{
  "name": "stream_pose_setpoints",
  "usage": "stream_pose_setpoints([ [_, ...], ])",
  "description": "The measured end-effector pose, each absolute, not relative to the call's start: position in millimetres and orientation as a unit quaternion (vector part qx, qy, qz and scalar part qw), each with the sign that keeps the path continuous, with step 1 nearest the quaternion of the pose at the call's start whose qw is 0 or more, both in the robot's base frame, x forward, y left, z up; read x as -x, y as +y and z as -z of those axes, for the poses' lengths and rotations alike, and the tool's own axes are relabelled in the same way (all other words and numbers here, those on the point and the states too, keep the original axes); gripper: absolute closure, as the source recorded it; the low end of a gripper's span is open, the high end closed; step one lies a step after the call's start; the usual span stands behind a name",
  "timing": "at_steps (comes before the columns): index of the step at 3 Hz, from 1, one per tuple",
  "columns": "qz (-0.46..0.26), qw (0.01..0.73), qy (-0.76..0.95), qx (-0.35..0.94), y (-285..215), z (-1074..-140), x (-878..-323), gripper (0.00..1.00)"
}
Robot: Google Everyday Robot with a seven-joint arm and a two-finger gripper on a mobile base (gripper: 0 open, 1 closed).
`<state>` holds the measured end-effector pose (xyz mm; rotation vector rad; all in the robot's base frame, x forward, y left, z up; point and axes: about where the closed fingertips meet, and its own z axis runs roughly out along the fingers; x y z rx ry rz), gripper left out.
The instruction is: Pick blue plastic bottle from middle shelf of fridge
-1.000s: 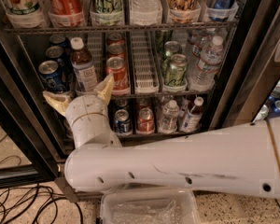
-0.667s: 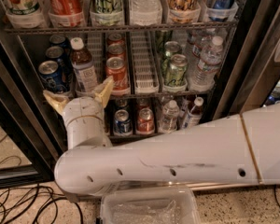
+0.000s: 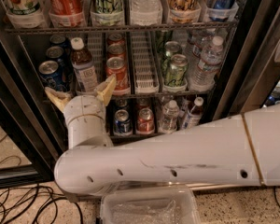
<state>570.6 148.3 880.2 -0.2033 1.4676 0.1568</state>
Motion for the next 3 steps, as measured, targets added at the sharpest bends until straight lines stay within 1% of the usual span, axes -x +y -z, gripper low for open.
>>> stream_pose_setpoints([
  [1, -0.08, 0.738, 0.665, 0.082, 155.1, -878.5, -573.5, 0.09],
  [2, -0.085, 0.735, 0.669, 0.064, 161.0, -874.2, -577.5, 0.09],
  [3, -0.082, 0.733, 0.673, 0.056, 160.6, -870.9, -582.0, 0.13],
])
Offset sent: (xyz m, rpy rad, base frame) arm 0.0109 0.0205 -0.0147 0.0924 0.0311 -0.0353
